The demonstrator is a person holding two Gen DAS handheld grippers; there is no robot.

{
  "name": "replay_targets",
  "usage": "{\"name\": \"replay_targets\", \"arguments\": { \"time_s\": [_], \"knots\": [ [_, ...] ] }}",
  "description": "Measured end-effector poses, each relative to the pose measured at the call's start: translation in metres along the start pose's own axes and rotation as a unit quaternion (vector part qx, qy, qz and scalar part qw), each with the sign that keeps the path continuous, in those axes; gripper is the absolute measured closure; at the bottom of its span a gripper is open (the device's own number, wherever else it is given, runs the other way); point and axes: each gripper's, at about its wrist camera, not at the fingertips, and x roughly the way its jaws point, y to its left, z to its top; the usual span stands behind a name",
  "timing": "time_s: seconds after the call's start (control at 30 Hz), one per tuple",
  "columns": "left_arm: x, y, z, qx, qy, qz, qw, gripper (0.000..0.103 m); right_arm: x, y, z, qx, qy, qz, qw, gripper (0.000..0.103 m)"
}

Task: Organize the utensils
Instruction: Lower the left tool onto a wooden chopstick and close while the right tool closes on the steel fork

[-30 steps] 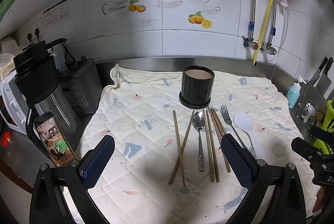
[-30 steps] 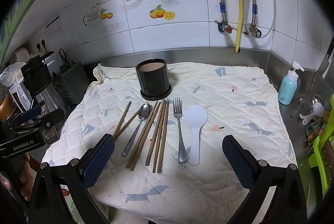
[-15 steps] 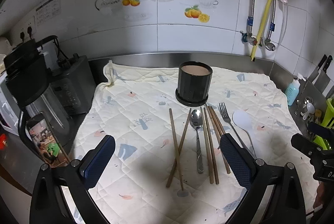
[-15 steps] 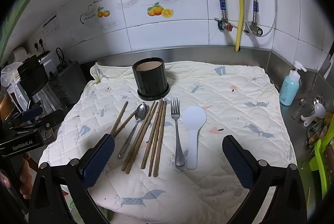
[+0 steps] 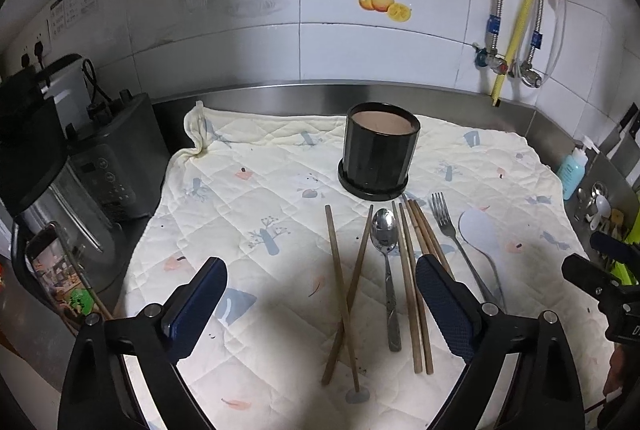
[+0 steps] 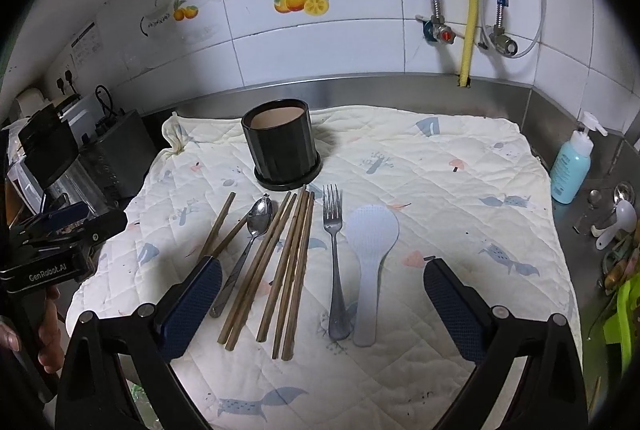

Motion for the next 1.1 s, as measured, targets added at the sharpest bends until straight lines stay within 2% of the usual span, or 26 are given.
{"name": "replay_targets", "arguments": {
  "time_s": [0.23, 0.4, 0.53, 0.6, 0.7, 0.87, 0.97, 1.1],
  "knots": [
    [0.03, -0.001, 0.009, 0.013, 0.022, -0.011, 0.9996, 0.017, 0.023, -0.006, 0.008, 0.0, 0.02, 0.005, 1.0, 0.0],
    [0.058, 0.001, 0.012, 0.024, 0.044, -0.027, 0.9984, 0.032, 0.044, -0.012, 0.012, 0.002, 0.039, 0.008, 0.999, 0.006],
    [0.082, 0.002, 0.012, 0.028, 0.065, -0.042, 0.9966, 0.04, 0.06, -0.015, 0.014, 0.003, 0.054, 0.009, 0.999, 0.012],
    [0.097, 0.003, 0.013, 0.029, 0.078, -0.052, 0.9951, 0.048, 0.067, -0.016, 0.014, 0.004, 0.062, 0.011, 0.998, 0.016],
    [0.118, 0.001, 0.016, 0.035, 0.095, -0.06, 0.9931, 0.057, 0.076, -0.017, 0.016, 0.004, 0.069, 0.008, 0.998, 0.017],
    [0.154, 0.005, 0.023, 0.024, 0.122, -0.078, 0.9892, 0.063, 0.088, -0.019, 0.018, 0.005, 0.077, 0.004, 0.997, 0.018],
    [0.179, 0.006, 0.028, 0.028, 0.135, -0.076, 0.9875, 0.065, 0.096, -0.02, 0.019, 0.007, 0.083, 0.001, 0.997, 0.021],
    [0.206, 0.004, 0.03, 0.028, 0.158, -0.079, 0.9839, 0.075, 0.108, -0.021, 0.019, 0.008, 0.094, -0.001, 0.996, 0.026]
  ]
}}
